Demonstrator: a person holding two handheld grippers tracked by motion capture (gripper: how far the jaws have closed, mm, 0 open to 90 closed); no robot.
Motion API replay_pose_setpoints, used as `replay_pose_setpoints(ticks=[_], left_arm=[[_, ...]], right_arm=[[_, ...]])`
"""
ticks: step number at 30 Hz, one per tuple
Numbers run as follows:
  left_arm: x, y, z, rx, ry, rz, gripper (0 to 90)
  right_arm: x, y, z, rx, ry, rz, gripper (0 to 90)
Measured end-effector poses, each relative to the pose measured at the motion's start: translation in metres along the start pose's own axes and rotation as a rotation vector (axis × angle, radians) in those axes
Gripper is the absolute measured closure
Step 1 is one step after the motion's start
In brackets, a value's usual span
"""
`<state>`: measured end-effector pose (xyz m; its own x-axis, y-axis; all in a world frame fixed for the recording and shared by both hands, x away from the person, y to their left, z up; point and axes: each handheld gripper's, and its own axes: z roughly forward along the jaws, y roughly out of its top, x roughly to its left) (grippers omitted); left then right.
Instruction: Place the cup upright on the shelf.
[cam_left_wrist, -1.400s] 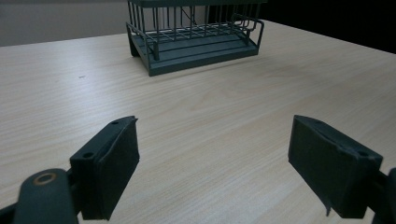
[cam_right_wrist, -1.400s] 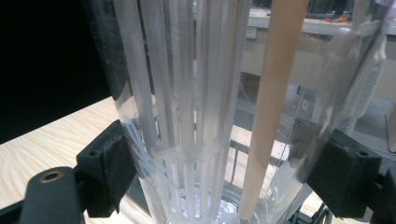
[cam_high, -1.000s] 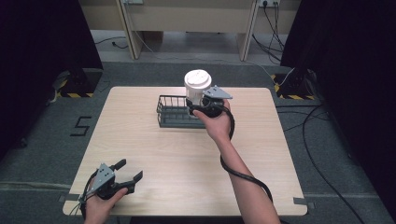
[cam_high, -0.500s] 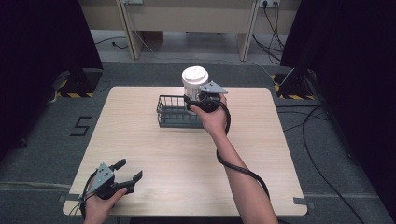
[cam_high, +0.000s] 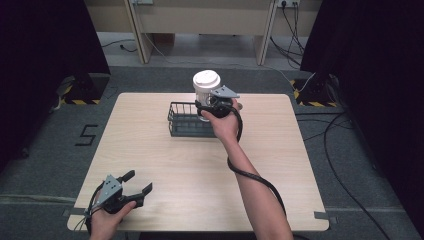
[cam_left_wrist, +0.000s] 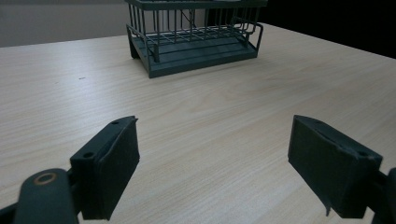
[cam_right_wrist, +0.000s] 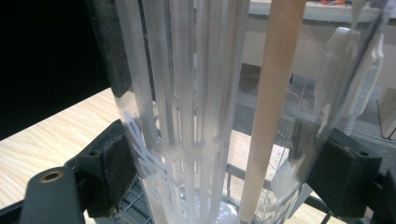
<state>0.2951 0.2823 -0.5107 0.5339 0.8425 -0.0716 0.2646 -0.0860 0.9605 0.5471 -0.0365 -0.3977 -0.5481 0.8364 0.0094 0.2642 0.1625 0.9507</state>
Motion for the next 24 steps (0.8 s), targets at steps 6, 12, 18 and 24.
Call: replay_pose_setpoints(ticks=[6, 12, 18, 24], left_arm=[[0.000, 0.000, 0.000, -0.001, -0.001, -0.001, 15.8], [0.000, 0.000, 0.000, -0.002, -0.001, -0.001, 15.8], [0.000, 0.000, 0.000, -0.003, -0.002, -0.003, 15.8], [0.000, 0.000, 0.000, -0.006, -0.003, -0.004, 15.8]], right_arm=[[-0.001, 0.002, 0.007, 0.010, -0.005, 0.005, 18.3], [-0.003, -0.005, 0.015, 0.037, -0.018, 0.013, 18.3], [-0.003, -0.014, 0.022, 0.062, -0.021, 0.011, 18.2], [0.001, -0.020, 0.027, 0.084, -0.022, 0.003, 18.2]])
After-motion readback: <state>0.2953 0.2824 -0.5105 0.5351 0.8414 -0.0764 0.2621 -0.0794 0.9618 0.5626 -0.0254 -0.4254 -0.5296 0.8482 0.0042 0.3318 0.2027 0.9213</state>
